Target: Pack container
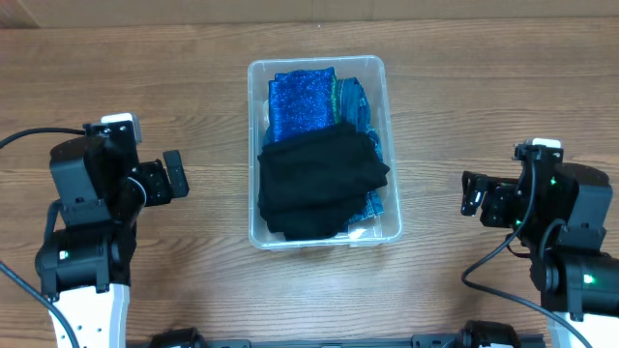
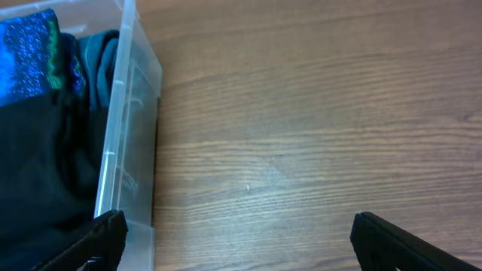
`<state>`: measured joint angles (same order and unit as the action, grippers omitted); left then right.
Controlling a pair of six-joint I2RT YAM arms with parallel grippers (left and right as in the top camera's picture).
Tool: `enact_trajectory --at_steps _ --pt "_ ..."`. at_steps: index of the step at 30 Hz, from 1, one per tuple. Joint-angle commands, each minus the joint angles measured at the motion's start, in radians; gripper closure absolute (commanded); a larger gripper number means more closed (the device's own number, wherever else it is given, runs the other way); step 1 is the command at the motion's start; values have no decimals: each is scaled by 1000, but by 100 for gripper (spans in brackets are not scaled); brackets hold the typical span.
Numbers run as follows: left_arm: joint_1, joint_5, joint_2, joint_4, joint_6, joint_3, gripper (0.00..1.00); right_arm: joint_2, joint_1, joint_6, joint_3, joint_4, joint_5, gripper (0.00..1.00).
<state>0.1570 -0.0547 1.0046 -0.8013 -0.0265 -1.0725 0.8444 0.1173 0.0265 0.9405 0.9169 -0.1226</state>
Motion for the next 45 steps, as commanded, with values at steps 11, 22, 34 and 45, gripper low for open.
enact_trajectory --at_steps 11,22,34,45 --pt "-4 12 130 -3 -10 9 0 -19 -11 5 -125 -240 6 0" --pt "-4 12 248 -3 -10 9 0 -542 -10 4 -693 -757 -40 0" --pt "-4 12 364 -3 -10 9 0 -816 -10 16 -932 -837 43 0" --pt "-4 12 418 -2 -10 9 0 -816 -11 15 -932 -837 53 0"
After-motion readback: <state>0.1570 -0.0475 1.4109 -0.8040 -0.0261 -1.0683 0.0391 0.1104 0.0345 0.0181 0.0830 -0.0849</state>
